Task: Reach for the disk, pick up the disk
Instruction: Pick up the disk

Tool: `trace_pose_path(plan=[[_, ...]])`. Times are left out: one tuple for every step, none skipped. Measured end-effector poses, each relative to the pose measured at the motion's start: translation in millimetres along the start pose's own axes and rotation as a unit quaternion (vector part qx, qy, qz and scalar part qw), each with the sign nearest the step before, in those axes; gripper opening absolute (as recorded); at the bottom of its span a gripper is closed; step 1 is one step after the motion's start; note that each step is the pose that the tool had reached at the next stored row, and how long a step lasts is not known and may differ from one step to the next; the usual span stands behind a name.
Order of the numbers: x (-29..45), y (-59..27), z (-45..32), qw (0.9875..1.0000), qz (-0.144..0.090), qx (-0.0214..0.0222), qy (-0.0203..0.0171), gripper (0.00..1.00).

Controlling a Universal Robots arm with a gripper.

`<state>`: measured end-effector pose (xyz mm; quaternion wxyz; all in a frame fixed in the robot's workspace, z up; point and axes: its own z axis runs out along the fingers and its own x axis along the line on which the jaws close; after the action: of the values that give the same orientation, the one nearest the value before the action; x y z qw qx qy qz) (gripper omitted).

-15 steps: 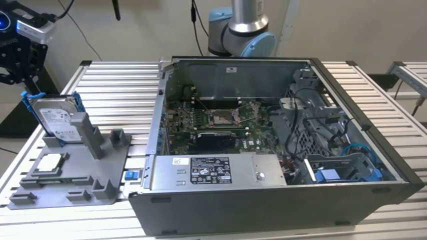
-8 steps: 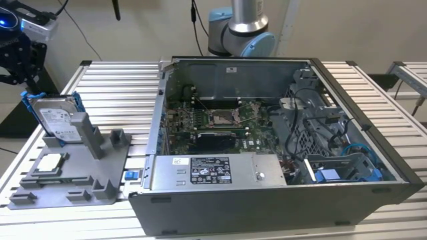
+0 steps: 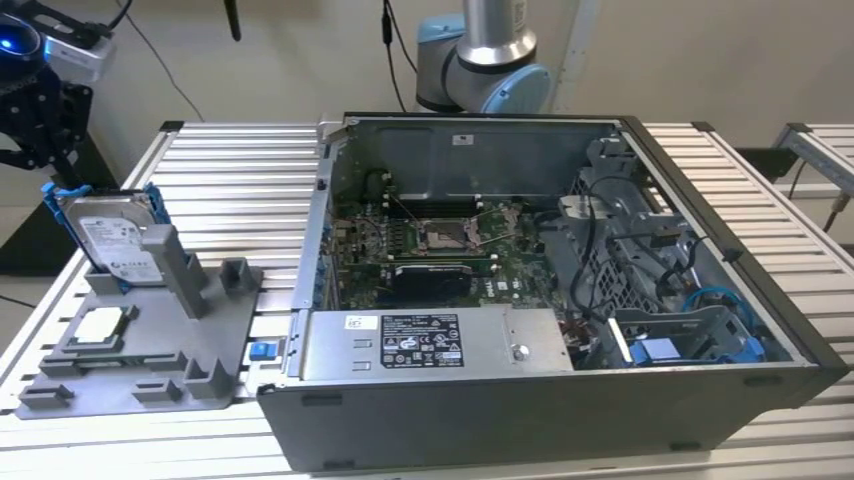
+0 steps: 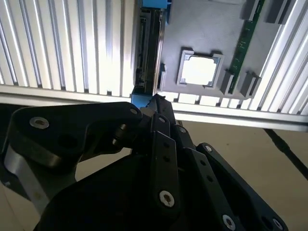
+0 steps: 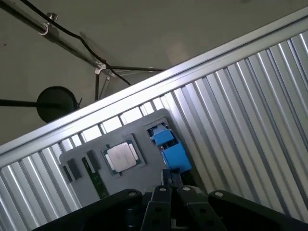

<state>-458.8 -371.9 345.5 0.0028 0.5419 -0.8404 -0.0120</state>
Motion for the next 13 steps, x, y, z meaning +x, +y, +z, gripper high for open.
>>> trace_pose_path(plan=[[-0.3,0.2,0.0,1.0000,-0.006,-0.0001,0.0002,0.00],[-0.7,0.4,0.0,0.9999,-0.013,-0.0002,0.0003,0.00],[-0.7,0.4,0.0,0.9999,-0.016,-0.0001,0.0004,0.00],[-0.7,0.3,0.0,0.9999,-0.017,-0.0002,0.0004,0.00],[-0.7,0.4,0.0,0.9999,-0.017,-0.0002,0.0004,0.00],[-0.7,0.4,0.0,0.9999,-0.017,-0.0002,0.0004,0.00],[-0.7,0.4,0.0,0.9999,-0.017,-0.0002,0.0004,1.00],[-0.7,0.4,0.0,0.9999,-0.017,-0.0001,0.0004,1.00],[-0.7,0.4,0.0,0.9999,-0.017,-0.0001,0.0004,1.00],[-0.7,0.4,0.0,0.9999,-0.017,-0.0002,0.0004,1.00],[-0.7,0.4,0.0,0.9999,-0.017,-0.0002,0.0004,1.00],[-0.7,0.4,0.0,0.9999,-0.017,-0.0002,0.0004,1.00],[-0.7,0.4,0.0,0.9999,-0.017,-0.0002,0.0004,1.00]])
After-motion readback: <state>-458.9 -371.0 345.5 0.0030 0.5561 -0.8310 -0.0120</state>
